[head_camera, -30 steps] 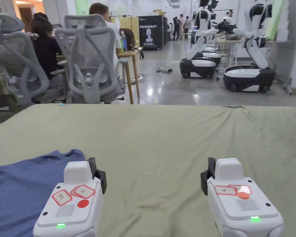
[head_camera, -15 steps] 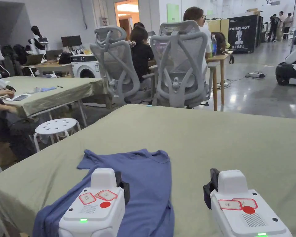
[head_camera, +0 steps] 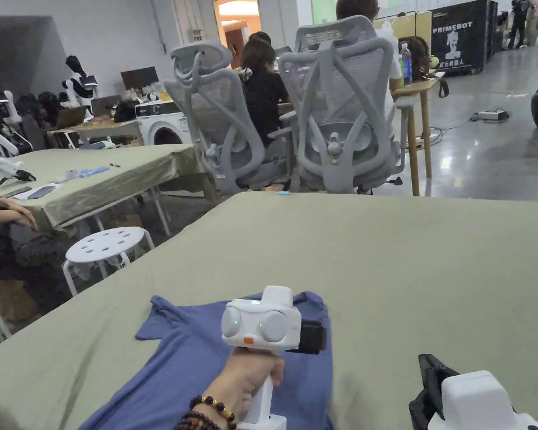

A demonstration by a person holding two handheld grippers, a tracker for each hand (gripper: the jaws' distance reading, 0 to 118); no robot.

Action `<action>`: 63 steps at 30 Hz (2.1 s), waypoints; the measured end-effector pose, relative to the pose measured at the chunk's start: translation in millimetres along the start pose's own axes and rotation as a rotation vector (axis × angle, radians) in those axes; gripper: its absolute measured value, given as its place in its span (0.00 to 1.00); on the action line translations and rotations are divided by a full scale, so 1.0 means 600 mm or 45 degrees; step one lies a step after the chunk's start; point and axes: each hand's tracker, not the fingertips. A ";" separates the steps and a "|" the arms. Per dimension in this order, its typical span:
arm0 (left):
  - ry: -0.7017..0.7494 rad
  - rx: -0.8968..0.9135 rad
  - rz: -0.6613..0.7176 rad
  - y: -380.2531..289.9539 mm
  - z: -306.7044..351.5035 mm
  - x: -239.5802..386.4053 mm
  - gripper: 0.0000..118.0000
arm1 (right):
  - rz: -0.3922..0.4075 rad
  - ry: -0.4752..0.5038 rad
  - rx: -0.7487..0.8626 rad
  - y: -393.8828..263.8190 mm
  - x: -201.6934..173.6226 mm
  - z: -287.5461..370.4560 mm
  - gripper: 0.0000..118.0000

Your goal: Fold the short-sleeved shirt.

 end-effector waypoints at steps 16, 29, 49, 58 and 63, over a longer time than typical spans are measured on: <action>-0.044 -0.067 0.068 0.008 -0.099 -0.047 0.02 | -0.037 -0.033 -0.100 -0.046 0.026 -0.053 0.02; -0.450 0.514 0.015 0.198 0.241 0.036 0.02 | -0.046 -0.174 -0.083 -0.007 0.098 0.009 0.02; -1.171 -0.155 -0.639 -0.121 0.110 0.927 0.02 | -0.155 -0.709 -0.301 -0.135 0.383 0.298 0.02; -1.135 0.181 -0.503 -0.093 0.168 0.848 0.93 | -0.160 -0.700 -0.319 -0.134 0.393 0.297 0.02; -1.014 0.495 -0.379 -0.069 0.291 0.659 0.90 | -0.143 -0.698 -0.258 -0.088 0.381 0.305 0.02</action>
